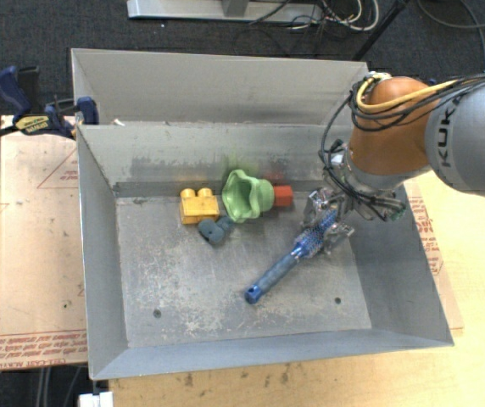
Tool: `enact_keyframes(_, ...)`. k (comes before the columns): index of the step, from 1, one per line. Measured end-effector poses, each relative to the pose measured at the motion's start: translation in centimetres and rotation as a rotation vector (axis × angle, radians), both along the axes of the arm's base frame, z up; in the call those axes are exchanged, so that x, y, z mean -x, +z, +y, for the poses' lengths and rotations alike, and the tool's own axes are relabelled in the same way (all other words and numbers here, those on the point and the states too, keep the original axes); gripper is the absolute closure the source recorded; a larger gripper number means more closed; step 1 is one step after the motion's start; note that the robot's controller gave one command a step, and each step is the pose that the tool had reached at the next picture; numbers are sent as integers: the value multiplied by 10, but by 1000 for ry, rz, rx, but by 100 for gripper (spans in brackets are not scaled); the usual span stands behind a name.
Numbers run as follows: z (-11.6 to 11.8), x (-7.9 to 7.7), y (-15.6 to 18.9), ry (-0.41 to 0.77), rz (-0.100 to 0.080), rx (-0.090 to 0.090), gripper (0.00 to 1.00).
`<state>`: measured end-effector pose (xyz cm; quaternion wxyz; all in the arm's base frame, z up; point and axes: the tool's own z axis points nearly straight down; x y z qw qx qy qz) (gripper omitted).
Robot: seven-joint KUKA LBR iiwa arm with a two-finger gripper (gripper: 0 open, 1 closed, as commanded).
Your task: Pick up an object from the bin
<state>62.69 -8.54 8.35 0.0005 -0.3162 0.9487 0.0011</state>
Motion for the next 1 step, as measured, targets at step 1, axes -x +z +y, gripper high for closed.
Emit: enact_keyframes(1, -60, -9, 136, -2, -12, 5, 100)
